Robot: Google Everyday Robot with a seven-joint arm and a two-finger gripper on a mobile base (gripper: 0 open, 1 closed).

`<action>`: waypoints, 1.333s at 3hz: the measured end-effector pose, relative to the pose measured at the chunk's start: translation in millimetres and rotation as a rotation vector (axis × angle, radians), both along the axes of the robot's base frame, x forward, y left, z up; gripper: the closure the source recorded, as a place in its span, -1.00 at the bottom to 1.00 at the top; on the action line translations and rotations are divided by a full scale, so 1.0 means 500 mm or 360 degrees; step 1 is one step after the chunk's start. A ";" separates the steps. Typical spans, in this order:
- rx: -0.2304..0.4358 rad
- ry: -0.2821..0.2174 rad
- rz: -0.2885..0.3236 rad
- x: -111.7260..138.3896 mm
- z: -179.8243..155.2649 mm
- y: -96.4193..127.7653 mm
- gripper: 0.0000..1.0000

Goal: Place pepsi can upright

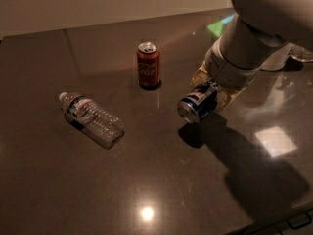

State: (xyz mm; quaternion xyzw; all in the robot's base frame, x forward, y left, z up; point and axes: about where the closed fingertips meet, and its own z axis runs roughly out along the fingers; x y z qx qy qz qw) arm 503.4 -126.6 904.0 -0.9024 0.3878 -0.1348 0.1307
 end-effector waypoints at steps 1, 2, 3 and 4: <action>0.0149 -0.0204 0.0235 0.042 0.060 0.028 1.00; 0.0166 -0.0353 0.0462 0.063 0.089 0.045 1.00; 0.0114 -0.0394 0.0582 0.062 0.093 0.048 1.00; 0.0094 -0.0411 0.0587 0.066 0.096 0.048 1.00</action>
Offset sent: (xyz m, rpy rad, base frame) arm 0.0433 0.0295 0.0589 0.0908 -0.3491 0.5040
